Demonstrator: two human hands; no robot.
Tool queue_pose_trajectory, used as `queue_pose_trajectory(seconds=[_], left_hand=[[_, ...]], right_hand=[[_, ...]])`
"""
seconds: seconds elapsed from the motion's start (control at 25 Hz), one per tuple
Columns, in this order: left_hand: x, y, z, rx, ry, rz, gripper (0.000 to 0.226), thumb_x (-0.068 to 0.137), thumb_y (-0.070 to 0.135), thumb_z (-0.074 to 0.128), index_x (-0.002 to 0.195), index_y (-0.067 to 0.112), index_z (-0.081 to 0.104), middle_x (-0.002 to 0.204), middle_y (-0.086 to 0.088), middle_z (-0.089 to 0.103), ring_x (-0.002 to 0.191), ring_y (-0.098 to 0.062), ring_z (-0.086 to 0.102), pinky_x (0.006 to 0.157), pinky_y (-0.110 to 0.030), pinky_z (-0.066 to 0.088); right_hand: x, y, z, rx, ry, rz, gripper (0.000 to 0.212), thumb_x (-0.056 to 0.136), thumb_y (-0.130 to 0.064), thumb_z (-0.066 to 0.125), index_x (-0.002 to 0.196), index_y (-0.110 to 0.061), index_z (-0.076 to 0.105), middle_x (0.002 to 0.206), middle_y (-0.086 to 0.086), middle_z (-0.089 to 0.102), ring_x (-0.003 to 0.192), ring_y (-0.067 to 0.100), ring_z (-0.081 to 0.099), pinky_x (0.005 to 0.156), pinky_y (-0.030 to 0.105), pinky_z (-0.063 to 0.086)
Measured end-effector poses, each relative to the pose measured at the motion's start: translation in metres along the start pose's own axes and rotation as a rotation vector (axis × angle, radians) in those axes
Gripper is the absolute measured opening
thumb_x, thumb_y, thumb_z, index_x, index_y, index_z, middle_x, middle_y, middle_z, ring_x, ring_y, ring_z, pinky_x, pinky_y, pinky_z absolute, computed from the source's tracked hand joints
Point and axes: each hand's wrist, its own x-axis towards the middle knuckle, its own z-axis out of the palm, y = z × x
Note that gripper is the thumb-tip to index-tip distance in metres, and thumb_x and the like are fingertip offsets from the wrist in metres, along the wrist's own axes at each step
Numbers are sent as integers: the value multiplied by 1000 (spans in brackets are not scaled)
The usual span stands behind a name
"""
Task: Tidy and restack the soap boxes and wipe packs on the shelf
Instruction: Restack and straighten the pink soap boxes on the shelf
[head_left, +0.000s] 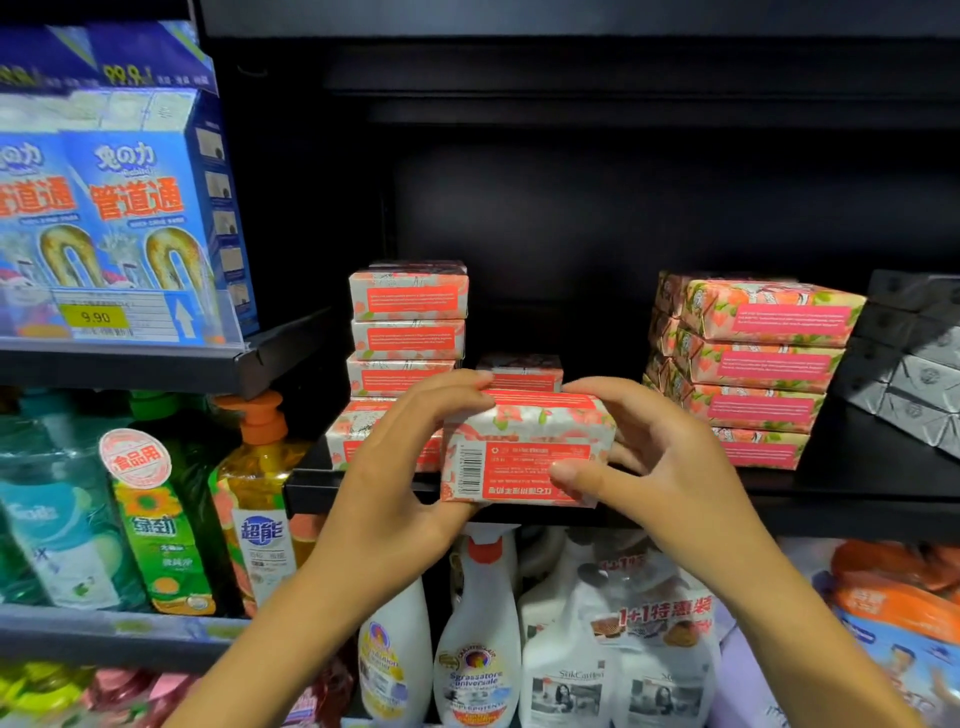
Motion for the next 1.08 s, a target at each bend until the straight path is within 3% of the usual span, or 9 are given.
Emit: queue_pose_trajectory(seconds=[0.12,0.24,0.36,0.48,0.6,0.76,0.92,1.08], left_hand=[[-3,0,-5,-105,-11,-140,74,63,46,81,128,38,45,132,16,50,125,-11,50,95,-28,48],[-3,3,-8,-296,30,-310,76,60,61,77,125,32,52,123,13,61,115,-9,58,88,-23,51],[-3,2,-8,-349,26,-386,70,56,46,81,118,28,57,115,14,65,106,-7,63,81,-22,54],[-5,3,-9,-363,46,-345,65,52,33,83,112,22,60,109,10,69,100,-8,66,76,-17,52],[-6,0,-18,-318,156,-310,62,51,32,85,107,21,62,106,6,70,97,-10,67,76,-19,53],[-1,-12,-39,-179,282,-339,65,48,32,92,106,21,62,101,10,71,93,-5,67,72,-13,53],[4,-26,-43,-87,281,-379,62,51,39,80,108,30,58,101,14,67,95,3,64,72,-8,50],[1,-40,-37,-105,267,-426,61,58,36,78,114,39,53,111,15,64,100,4,63,73,-8,51]], right_hand=[[-4,-1,6,-98,101,-100,42,69,-11,80,102,-29,61,103,-13,65,100,6,63,80,16,50],[-5,4,15,-298,196,-266,33,74,-12,73,100,-26,57,103,-13,62,101,3,59,82,14,47],[-5,11,23,-361,199,-459,21,81,-11,60,101,-16,53,106,-3,59,107,6,55,90,16,44],[-2,16,28,-389,181,-523,22,80,-4,54,99,-13,50,108,0,56,112,7,51,94,15,39],[3,17,29,-422,136,-455,33,81,-14,62,112,-16,50,118,-8,51,118,2,47,97,13,36],[6,28,18,-515,82,-185,48,78,-34,72,121,-23,53,122,-17,49,116,-3,44,96,10,35],[3,46,18,-785,-69,-49,42,77,-49,66,114,-31,57,115,-23,49,107,-5,44,82,7,36],[2,50,21,-868,-68,-46,34,78,-50,65,105,-31,62,106,-21,57,99,-3,49,71,3,30]])
